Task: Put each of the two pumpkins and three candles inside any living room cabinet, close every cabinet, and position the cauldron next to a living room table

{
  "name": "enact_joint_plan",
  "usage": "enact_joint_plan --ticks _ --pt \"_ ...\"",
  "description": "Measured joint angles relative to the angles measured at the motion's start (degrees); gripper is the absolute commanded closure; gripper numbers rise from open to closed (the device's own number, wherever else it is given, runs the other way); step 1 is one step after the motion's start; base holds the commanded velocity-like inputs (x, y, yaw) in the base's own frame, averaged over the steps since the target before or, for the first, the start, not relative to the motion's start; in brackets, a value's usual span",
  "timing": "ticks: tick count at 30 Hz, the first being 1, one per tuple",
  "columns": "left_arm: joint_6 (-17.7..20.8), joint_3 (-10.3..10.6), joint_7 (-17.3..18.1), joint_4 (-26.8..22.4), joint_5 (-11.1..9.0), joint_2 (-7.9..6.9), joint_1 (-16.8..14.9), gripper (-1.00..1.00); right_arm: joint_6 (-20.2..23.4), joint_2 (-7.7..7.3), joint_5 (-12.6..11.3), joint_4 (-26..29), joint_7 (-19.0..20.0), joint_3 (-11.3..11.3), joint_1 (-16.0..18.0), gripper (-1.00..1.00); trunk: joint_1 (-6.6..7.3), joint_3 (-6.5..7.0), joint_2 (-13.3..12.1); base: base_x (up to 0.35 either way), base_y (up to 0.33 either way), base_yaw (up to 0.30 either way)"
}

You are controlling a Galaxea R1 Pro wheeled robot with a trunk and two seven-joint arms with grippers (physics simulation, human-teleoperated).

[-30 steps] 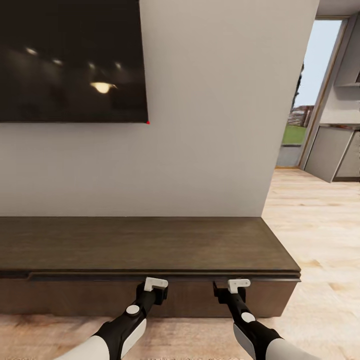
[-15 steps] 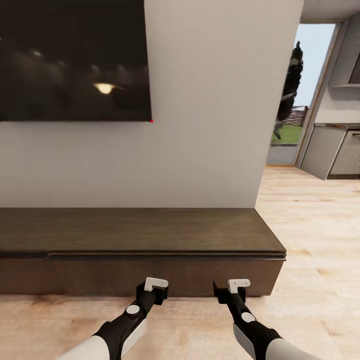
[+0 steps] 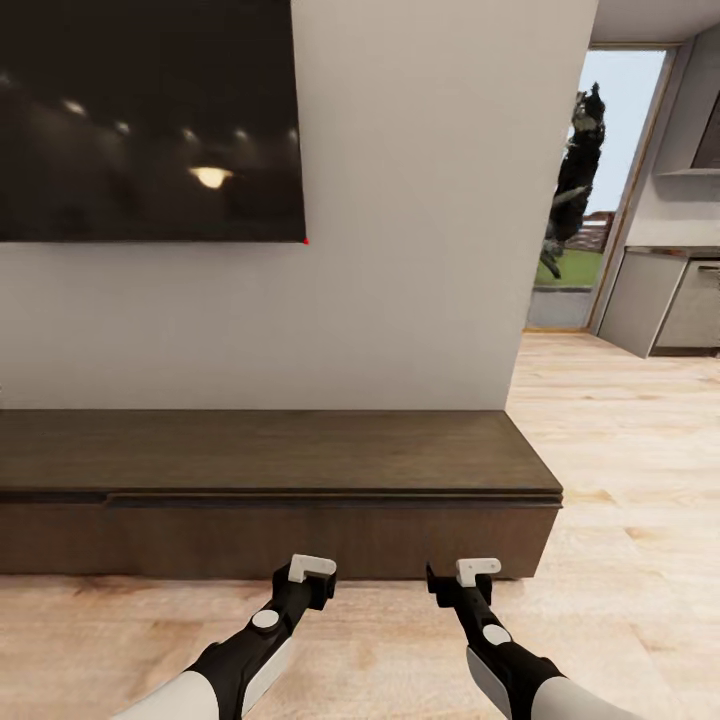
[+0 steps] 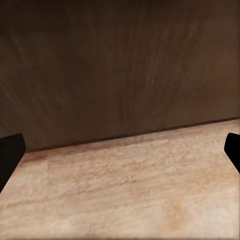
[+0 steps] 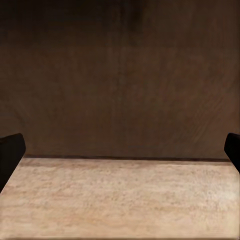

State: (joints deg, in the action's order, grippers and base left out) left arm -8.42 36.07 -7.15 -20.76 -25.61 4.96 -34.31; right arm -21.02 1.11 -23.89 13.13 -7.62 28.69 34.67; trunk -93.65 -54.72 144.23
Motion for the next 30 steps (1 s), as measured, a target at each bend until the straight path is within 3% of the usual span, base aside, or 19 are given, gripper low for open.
enact_joint_plan --ticks 5,14,24,30 --pt "0.08 0.00 0.05 -0.01 -0.07 -0.07 0.00 -1.00 0.00 -0.03 0.00 0.03 0.00 0.00 0.00 -1.00 0.00 0.00 0.00 -0.011 0.000 0.000" --pt "0.97 -0.15 0.08 0.12 -0.11 -0.07 0.01 -1.00 0.03 -0.09 -0.10 0.16 -0.02 -0.06 0.00 -1.00 0.24 1.99 -0.11 -0.002 0.000 0.000" --pt "7.73 -0.46 0.25 0.12 -0.50 -0.09 -0.01 -1.00 0.26 0.12 -0.31 0.62 -0.39 -0.48 -0.15 -1.00 0.50 4.21 -0.25 0.000 0.000 0.000" --pt "11.93 -0.58 0.26 0.23 -0.66 -0.08 -0.02 -1.00 4.10 0.26 -0.20 0.74 -0.23 -6.72 -0.23 -1.00 0.65 5.54 -0.33 0.000 0.000 0.000"
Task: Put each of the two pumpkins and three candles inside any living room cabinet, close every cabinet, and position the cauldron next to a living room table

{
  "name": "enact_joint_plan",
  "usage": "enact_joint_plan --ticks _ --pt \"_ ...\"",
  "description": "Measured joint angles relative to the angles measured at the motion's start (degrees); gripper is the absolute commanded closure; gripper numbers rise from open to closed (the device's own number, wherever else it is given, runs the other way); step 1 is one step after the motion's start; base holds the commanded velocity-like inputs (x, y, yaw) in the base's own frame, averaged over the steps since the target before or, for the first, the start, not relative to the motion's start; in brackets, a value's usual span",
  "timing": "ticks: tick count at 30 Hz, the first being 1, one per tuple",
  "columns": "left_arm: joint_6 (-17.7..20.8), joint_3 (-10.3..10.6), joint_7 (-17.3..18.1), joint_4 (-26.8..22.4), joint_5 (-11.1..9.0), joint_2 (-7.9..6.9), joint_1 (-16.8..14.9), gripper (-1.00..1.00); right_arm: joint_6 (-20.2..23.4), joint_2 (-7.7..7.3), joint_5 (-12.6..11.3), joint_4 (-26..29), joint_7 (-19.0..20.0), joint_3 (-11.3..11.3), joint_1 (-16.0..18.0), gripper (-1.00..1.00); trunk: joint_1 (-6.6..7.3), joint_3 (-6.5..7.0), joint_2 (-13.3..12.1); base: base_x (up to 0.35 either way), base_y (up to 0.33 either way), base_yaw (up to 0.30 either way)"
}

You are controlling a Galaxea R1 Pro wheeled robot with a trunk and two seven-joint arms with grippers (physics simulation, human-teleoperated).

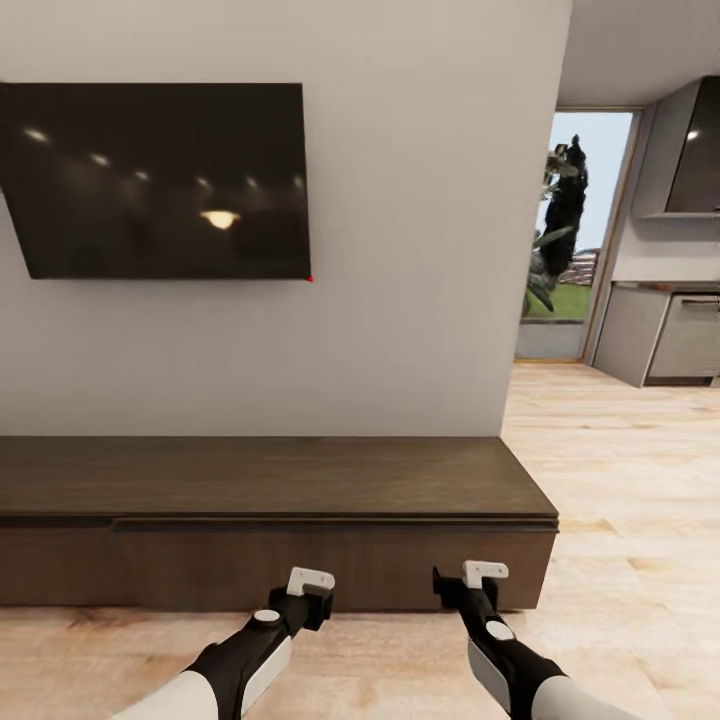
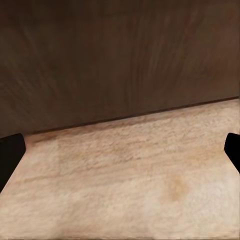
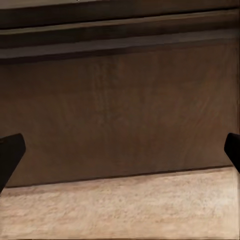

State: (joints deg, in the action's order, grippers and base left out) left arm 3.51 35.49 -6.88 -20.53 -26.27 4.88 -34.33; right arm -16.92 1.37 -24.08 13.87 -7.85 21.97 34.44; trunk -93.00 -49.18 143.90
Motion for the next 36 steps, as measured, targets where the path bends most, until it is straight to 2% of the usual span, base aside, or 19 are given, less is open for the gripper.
enact_joint_plan --ticks 3,11,26,36 --pt "1.62 -0.07 -0.01 0.02 -0.10 0.00 0.00 -1.00 1.12 -0.06 0.08 0.06 0.06 -1.82 -0.12 -1.00 0.08 0.67 -0.04 -0.003 0.000 0.000" --pt "3.20 -0.12 0.11 0.00 -0.28 0.00 0.00 -1.00 1.79 -0.04 0.08 0.11 0.08 -3.19 -0.44 -1.00 0.27 2.44 -0.15 -0.152 0.000 0.000" --pt "3.99 -0.18 0.06 -0.01 -0.35 0.03 0.00 -1.00 1.75 0.24 0.06 -0.56 0.04 -3.13 -0.47 -1.00 0.67 5.78 -0.35 -0.023 0.000 0.007" --pt "4.03 -0.20 -0.02 -0.02 -1.10 0.03 0.01 -1.00 1.73 0.42 0.09 -0.65 0.03 -2.98 -0.47 -1.00 0.92 8.25 -0.49 -0.031 0.025 0.199"
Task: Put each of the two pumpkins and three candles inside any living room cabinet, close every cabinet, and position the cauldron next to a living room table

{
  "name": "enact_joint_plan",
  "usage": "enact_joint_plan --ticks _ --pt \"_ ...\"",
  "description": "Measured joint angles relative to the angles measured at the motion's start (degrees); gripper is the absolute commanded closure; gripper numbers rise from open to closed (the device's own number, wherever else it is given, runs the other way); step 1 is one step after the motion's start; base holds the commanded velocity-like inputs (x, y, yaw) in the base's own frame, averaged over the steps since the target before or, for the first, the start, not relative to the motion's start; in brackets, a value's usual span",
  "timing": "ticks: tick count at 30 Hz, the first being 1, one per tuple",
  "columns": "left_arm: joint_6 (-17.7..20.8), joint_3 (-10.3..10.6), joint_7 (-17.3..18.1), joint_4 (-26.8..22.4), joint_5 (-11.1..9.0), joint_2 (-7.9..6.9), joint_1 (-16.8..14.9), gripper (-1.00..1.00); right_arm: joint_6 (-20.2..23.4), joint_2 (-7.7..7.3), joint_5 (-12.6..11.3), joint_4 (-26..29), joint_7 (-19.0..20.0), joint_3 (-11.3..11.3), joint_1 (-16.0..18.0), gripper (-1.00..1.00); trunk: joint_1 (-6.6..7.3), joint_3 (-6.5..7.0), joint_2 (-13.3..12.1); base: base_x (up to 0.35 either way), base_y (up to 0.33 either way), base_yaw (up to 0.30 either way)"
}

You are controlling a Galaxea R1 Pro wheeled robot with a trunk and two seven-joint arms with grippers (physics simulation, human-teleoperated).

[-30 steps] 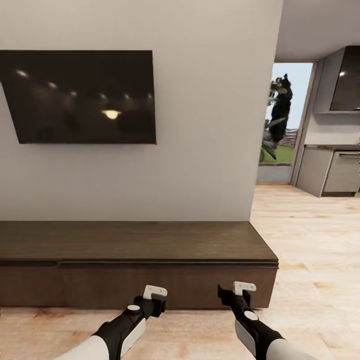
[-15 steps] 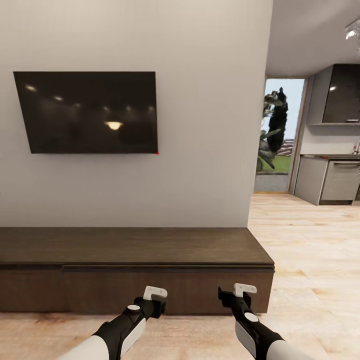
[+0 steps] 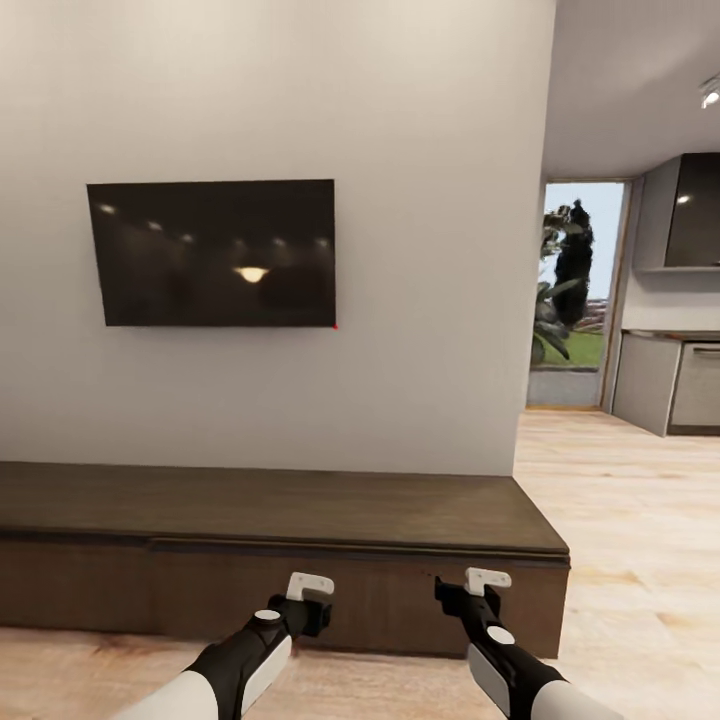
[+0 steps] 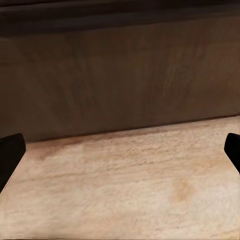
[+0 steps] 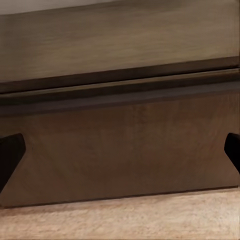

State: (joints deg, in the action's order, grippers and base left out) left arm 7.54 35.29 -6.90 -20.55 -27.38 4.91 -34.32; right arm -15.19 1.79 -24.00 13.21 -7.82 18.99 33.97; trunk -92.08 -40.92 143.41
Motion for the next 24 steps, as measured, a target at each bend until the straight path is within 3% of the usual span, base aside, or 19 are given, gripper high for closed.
enact_joint_plan --ticks 10,15,24 --pt "0.08 0.08 -0.04 0.06 -2.96 -0.03 -0.01 -1.00 0.01 0.27 0.33 0.00 0.00 0.34 -0.01 -1.00 0.25 2.26 -0.14 -0.103 0.202 0.282" --pt "0.09 0.08 -0.04 0.04 -3.41 -0.04 0.00 -1.00 0.01 0.32 0.48 -0.02 0.00 0.44 -0.01 -1.00 0.26 2.27 -0.14 -0.058 0.227 0.291" --pt "0.02 0.18 -0.04 -0.07 -3.48 -0.04 0.00 -1.00 0.00 0.34 0.47 -0.09 0.00 0.46 0.00 -1.00 0.26 2.27 -0.14 -0.008 0.068 0.292"
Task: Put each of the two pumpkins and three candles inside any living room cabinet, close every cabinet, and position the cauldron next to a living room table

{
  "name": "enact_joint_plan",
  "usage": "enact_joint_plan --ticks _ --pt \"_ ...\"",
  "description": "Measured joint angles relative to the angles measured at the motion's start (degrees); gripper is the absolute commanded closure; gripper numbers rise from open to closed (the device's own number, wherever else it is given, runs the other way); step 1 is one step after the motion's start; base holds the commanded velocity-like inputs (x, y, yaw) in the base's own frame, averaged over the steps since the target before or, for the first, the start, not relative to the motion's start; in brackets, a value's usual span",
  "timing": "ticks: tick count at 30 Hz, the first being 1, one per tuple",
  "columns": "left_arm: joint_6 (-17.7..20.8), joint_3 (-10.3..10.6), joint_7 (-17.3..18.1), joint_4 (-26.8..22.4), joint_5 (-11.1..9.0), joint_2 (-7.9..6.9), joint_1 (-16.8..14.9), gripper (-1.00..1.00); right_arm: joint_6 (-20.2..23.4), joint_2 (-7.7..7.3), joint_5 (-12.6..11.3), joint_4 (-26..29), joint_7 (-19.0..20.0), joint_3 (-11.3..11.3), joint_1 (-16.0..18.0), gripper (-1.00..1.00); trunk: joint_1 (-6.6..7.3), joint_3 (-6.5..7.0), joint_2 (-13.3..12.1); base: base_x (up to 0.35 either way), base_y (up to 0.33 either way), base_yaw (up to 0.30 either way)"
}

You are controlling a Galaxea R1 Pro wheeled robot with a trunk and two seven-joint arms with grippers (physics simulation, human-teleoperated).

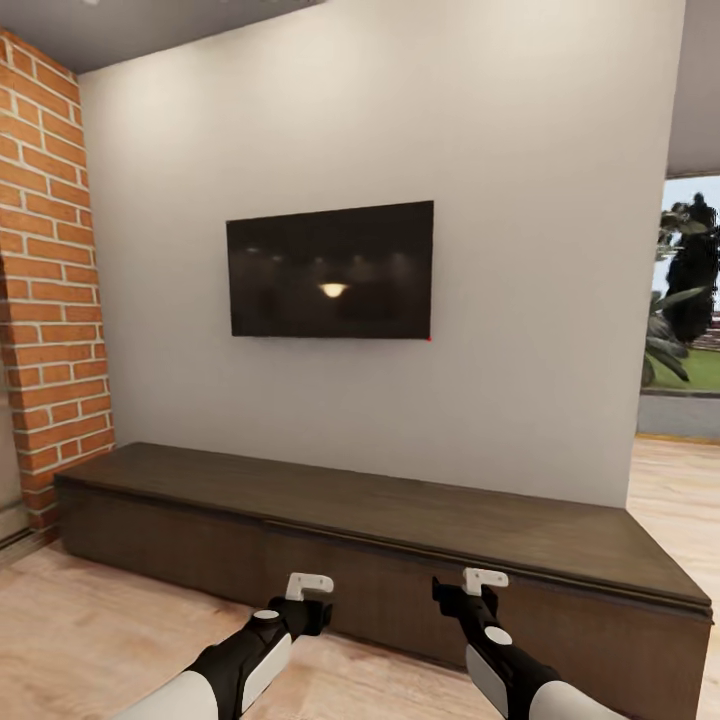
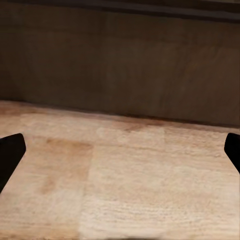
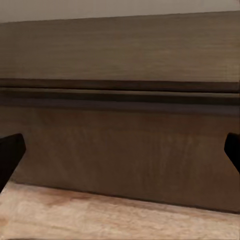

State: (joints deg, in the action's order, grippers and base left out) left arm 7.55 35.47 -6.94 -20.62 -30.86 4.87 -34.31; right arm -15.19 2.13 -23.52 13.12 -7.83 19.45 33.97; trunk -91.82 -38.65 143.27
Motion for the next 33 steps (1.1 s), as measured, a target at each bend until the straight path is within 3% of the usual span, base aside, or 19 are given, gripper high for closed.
enact_joint_plan --ticks 11,16,24,33 --pt "0.06 -0.07 0.23 0.05 -0.47 -0.07 -0.01 -1.00 0.02 0.15 -0.03 0.01 0.03 0.04 -0.01 -1.00 0.00 0.00 0.00 -0.020 0.236 0.285" --pt "0.07 -0.09 0.40 0.02 -1.95 -0.08 -0.01 -1.00 -0.01 0.30 -0.21 0.01 0.07 -0.04 -0.01 -1.00 0.00 -0.01 0.00 -0.012 0.236 0.107" --pt "0.09 -0.04 0.54 -1.50 -2.45 -0.08 0.01 -1.00 0.29 0.43 -0.47 0.16 -0.49 -0.36 0.00 -1.00 0.00 -0.46 0.00 -0.002 0.046 0.129" --pt "1.71 -0.14 0.81 -2.48 -2.66 -0.08 0.02 -1.00 7.59 1.47 -0.46 0.84 -0.88 -0.81 0.00 -1.00 0.00 -1.18 0.00 0.000 0.004 0.147"
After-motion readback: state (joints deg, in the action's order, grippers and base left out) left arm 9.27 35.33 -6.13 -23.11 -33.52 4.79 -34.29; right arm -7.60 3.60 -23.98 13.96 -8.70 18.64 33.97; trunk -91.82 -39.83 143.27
